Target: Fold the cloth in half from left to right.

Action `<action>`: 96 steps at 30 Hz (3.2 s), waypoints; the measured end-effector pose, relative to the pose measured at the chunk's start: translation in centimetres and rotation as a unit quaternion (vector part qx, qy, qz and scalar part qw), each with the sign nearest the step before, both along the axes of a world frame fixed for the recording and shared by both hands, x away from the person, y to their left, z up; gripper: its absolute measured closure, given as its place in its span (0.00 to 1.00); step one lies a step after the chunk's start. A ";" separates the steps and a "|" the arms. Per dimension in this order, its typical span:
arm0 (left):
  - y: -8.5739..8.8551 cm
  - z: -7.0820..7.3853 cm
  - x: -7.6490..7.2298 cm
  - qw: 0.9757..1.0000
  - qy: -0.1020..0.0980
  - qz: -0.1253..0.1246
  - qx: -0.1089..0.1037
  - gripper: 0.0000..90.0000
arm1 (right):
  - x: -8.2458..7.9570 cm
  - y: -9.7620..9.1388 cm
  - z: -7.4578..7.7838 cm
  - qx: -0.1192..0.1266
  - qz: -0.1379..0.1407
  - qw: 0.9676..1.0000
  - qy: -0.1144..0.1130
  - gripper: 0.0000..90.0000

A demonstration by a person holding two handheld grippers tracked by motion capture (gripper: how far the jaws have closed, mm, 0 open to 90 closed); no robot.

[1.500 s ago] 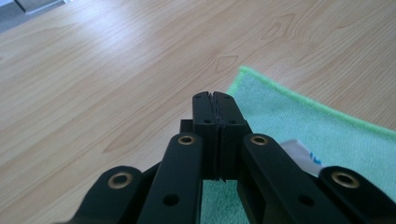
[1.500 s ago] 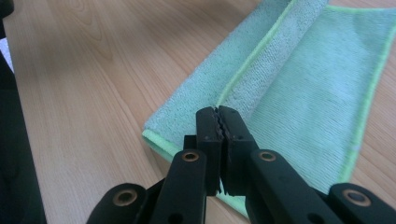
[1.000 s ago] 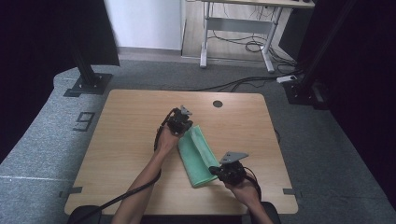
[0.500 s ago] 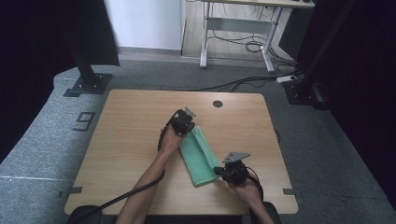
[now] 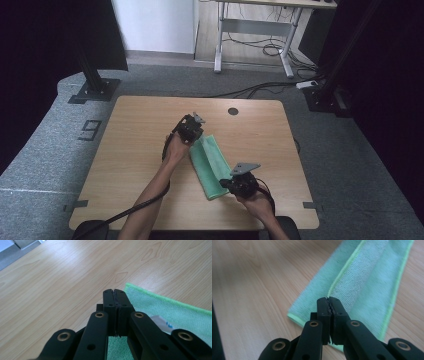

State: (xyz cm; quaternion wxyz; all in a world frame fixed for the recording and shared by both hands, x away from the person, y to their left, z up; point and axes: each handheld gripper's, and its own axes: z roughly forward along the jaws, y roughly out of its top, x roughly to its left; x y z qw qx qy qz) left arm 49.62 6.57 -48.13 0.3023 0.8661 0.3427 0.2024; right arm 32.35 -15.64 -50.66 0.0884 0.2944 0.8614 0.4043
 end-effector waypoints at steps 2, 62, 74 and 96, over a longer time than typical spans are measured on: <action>0.2 0.1 0.0 1.000 0.001 -0.001 0.002 0.98 | -0.1 0.4 0.3 0.000 0.006 1.000 -0.003 0.97; 2.5 -5.6 -8.5 0.999 0.033 -0.004 -0.017 0.15 | 3.4 -4.3 -3.1 -0.084 -0.079 0.993 -0.003 0.38; 4.8 -6.1 -7.9 0.998 0.040 0.022 -0.034 0.14 | 2.1 -1.6 -3.3 -0.081 -0.040 0.996 -0.005 0.37; 8.0 -6.3 -5.1 0.996 0.056 0.043 -0.053 0.13 | 2.8 3.0 -3.5 -0.069 -0.021 0.997 0.000 0.32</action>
